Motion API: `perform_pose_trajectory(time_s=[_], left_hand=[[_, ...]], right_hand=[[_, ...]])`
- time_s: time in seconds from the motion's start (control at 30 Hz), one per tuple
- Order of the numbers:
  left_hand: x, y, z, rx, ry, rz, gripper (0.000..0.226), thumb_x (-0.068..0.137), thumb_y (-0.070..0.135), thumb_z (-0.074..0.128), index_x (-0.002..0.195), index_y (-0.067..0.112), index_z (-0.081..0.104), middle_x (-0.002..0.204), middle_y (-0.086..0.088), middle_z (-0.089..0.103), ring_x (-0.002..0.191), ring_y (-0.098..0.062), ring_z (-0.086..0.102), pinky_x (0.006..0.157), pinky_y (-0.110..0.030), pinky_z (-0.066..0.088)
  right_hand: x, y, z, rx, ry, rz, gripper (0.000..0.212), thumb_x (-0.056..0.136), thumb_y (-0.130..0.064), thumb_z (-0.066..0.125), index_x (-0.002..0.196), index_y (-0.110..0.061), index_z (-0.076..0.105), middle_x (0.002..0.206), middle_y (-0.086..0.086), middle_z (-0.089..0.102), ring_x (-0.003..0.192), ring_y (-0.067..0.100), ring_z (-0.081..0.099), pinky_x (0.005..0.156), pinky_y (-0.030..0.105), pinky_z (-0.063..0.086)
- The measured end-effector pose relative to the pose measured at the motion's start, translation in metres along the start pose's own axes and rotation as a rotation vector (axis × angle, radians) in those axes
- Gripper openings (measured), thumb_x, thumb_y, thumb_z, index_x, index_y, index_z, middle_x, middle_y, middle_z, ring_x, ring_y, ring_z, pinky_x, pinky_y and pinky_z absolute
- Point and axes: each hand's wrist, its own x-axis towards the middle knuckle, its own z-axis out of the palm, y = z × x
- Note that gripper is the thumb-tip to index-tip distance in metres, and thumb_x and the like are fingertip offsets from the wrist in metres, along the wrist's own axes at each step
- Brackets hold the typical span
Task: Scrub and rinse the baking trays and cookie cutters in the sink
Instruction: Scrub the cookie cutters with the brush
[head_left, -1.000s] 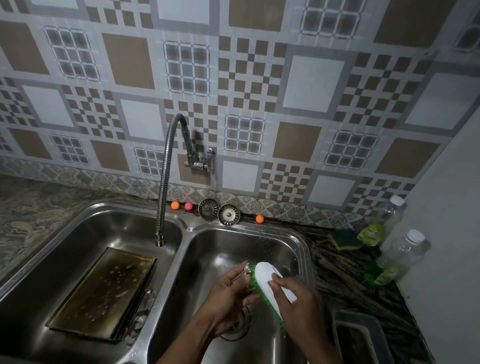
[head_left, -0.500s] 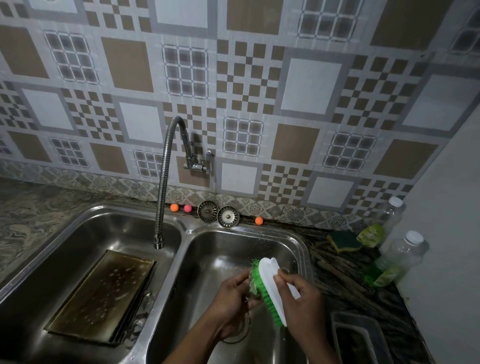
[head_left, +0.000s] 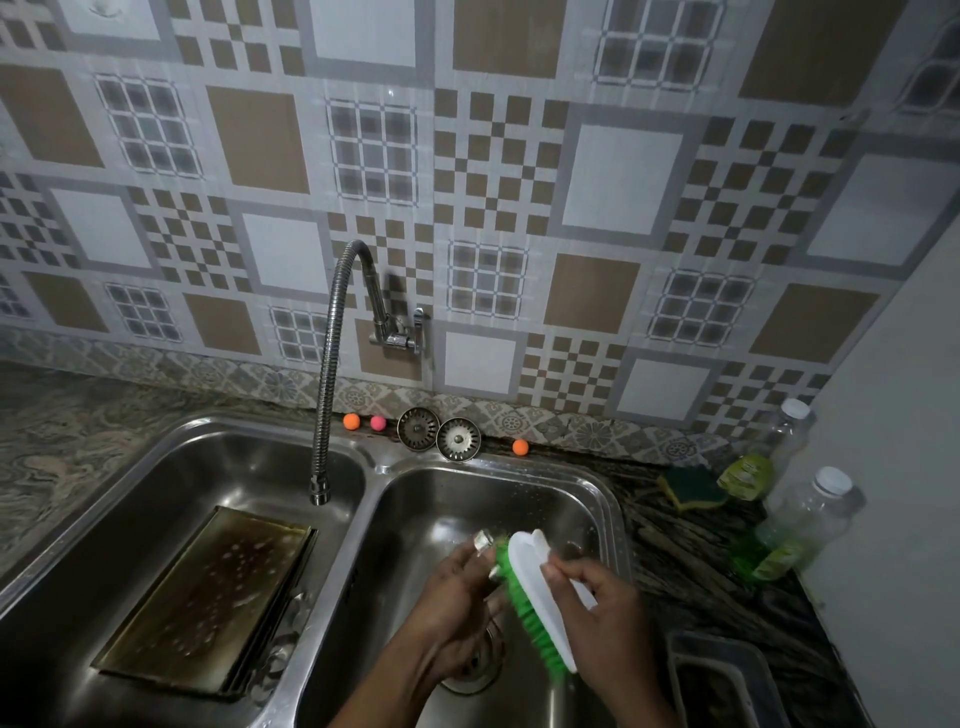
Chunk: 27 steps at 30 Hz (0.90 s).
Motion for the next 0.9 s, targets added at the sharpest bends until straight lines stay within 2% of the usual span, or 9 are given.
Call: perform_pose_trajectory(time_s=[0.13, 0.27, 0.37, 0.43, 0.5, 0.67, 0.73, 0.83, 0.9], left_hand=[[-0.004, -0.003, -0.005, 0.031, 0.032, 0.003, 0.026, 0.097, 0.005, 0.051, 0.12, -0.002, 0.058, 0.121, -0.022, 0.066, 0.108, -0.033, 0.064, 0.095, -0.046, 0.049], [0.003, -0.002, -0.007, -0.069, 0.202, 0.003, 0.019, 0.096, 0.008, 0.053, 0.107, -0.002, 0.064, 0.111, -0.025, 0.069, 0.091, -0.032, 0.069, 0.09, -0.047, 0.052], [0.005, -0.002, -0.003, -0.095, 0.288, -0.024, 0.016, 0.098, 0.008, 0.051, 0.1, -0.002, 0.064, 0.098, -0.027, 0.069, 0.077, -0.033, 0.068, 0.074, -0.043, 0.058], [0.006, -0.002, -0.002, -0.111, 0.345, -0.017, 0.016, 0.098, 0.006, 0.05, 0.098, -0.002, 0.064, 0.097, -0.024, 0.068, 0.079, -0.031, 0.067, 0.063, -0.037, 0.06], [0.006, -0.002, -0.002, -0.136, 0.377, -0.021, 0.016, 0.098, 0.004, 0.05, 0.096, -0.004, 0.064, 0.096, -0.021, 0.069, 0.082, -0.03, 0.066, 0.059, -0.034, 0.06], [0.005, -0.002, -0.006, -0.258, 0.302, -0.103, 0.031, 0.1, 0.012, 0.049, 0.114, -0.014, 0.059, 0.11, -0.032, 0.067, 0.102, -0.038, 0.066, 0.081, -0.047, 0.058], [0.001, -0.002, -0.008, -0.292, 0.272, -0.107, 0.031, 0.1, 0.012, 0.048, 0.114, -0.014, 0.059, 0.108, -0.032, 0.067, 0.1, -0.037, 0.068, 0.075, -0.047, 0.059], [-0.003, -0.001, -0.009, -0.326, 0.219, -0.121, 0.031, 0.099, 0.009, 0.046, 0.108, -0.016, 0.063, 0.097, -0.032, 0.069, 0.074, -0.034, 0.073, 0.057, -0.04, 0.061], [-0.003, 0.0, -0.015, -0.361, 0.226, -0.109, 0.03, 0.1, 0.009, 0.044, 0.108, -0.013, 0.063, 0.103, -0.031, 0.068, 0.08, -0.035, 0.073, 0.066, -0.045, 0.062]], right_hand=[[0.001, 0.008, -0.004, -0.069, -0.025, 0.043, 0.02, 0.082, -0.018, 0.075, 0.079, -0.038, 0.072, 0.086, -0.032, 0.068, 0.088, -0.015, 0.061, 0.072, 0.001, 0.04], [-0.013, 0.009, 0.005, -0.036, -0.032, 0.001, 0.014, 0.078, -0.015, 0.078, 0.083, -0.028, 0.078, 0.085, -0.028, 0.071, 0.088, -0.013, 0.063, 0.075, 0.002, 0.043], [-0.021, 0.014, 0.018, -0.054, -0.014, 0.007, 0.023, 0.075, -0.013, 0.081, 0.083, -0.033, 0.077, 0.087, -0.027, 0.072, 0.087, -0.012, 0.064, 0.077, 0.003, 0.045], [-0.019, 0.017, 0.023, -0.043, 0.078, 0.042, 0.027, 0.076, -0.013, 0.081, 0.08, -0.038, 0.074, 0.086, -0.023, 0.073, 0.087, -0.011, 0.064, 0.075, 0.003, 0.045], [-0.018, 0.016, 0.023, -0.017, 0.12, 0.031, 0.023, 0.077, -0.014, 0.08, 0.081, -0.036, 0.076, 0.087, -0.023, 0.073, 0.088, -0.01, 0.065, 0.075, 0.004, 0.046], [-0.01, 0.012, 0.028, -0.041, 0.067, -0.002, 0.023, 0.078, -0.015, 0.078, 0.085, -0.037, 0.074, 0.092, -0.022, 0.073, 0.092, -0.01, 0.064, 0.079, 0.005, 0.046], [-0.009, 0.01, 0.031, -0.063, 0.069, -0.055, 0.022, 0.078, -0.014, 0.078, 0.085, -0.035, 0.075, 0.092, -0.02, 0.073, 0.091, -0.009, 0.065, 0.079, 0.006, 0.046], [-0.009, 0.009, 0.038, -0.095, 0.032, -0.13, 0.014, 0.078, -0.014, 0.078, 0.087, -0.026, 0.077, 0.09, -0.019, 0.073, 0.09, -0.011, 0.064, 0.078, 0.005, 0.045], [-0.002, 0.009, 0.04, -0.091, 0.051, -0.093, 0.013, 0.08, -0.013, 0.077, 0.085, -0.024, 0.077, 0.087, -0.017, 0.072, 0.087, -0.01, 0.063, 0.075, 0.002, 0.042]])
